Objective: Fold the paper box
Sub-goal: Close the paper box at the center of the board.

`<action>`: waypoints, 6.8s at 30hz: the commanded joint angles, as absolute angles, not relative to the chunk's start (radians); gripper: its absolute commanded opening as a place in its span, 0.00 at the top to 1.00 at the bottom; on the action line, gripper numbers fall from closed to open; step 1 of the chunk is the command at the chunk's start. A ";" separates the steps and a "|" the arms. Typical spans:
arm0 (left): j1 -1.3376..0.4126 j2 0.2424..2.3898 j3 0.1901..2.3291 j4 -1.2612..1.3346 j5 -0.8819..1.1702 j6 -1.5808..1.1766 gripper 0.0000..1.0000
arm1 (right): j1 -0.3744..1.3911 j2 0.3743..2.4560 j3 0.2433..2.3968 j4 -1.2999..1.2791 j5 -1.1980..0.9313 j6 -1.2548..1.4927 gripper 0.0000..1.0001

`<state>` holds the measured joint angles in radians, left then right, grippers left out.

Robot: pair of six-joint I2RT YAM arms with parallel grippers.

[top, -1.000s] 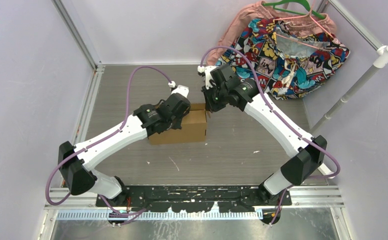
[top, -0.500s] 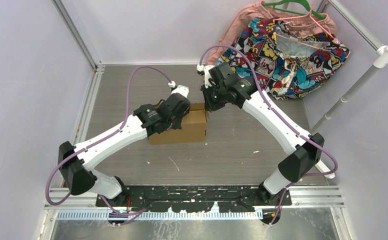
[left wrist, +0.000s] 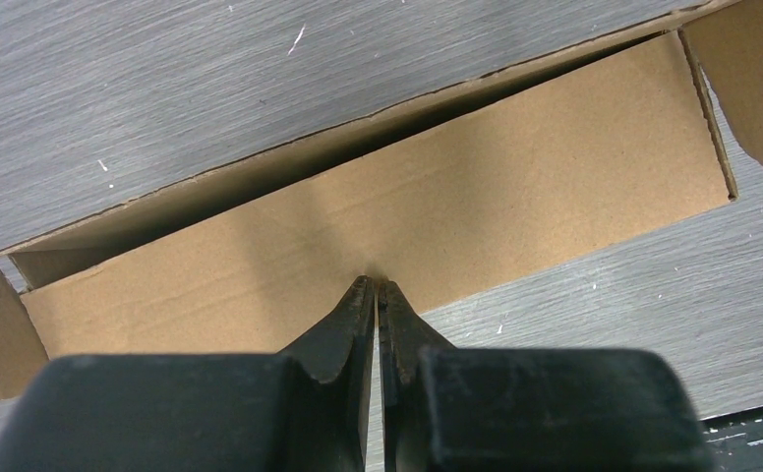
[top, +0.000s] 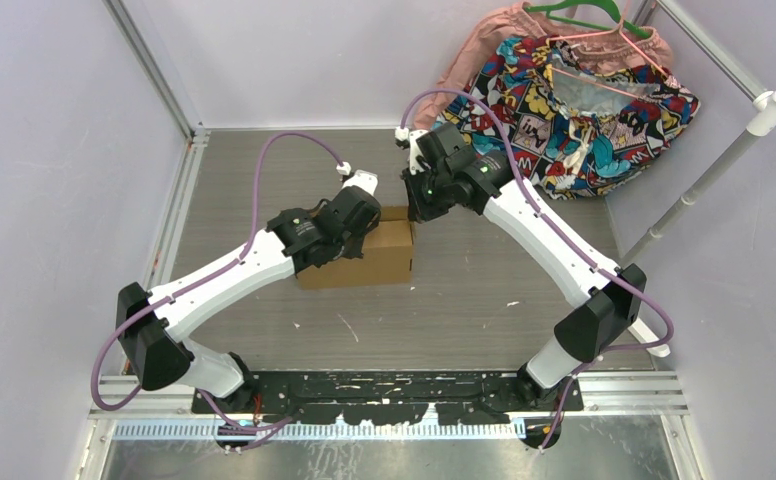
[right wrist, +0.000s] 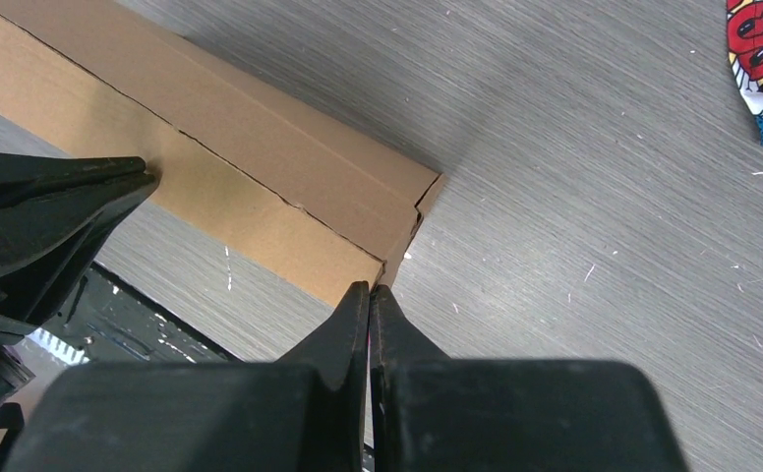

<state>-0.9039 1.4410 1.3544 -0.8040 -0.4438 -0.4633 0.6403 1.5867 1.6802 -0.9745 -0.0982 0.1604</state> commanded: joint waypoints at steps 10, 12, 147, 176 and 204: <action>-0.908 1.459 1.355 -0.805 -0.413 -0.457 0.92 | 0.657 1.580 1.717 -0.934 -0.175 0.222 0.99; -0.908 1.459 1.353 -0.804 -0.413 -0.457 0.92 | 0.657 1.579 1.714 -0.933 -0.179 0.223 0.99; -0.607 1.187 1.223 -0.824 -0.337 -0.420 0.90 | 0.892 1.345 1.363 -0.760 0.033 0.349 0.68; -0.687 1.119 1.114 -0.832 -0.324 -0.493 0.91 | 1.080 1.524 1.149 -0.179 0.278 0.681 0.75; -0.805 1.098 1.103 -0.841 -0.407 -0.550 0.91 | 1.001 1.571 1.123 -0.079 0.187 0.758 0.75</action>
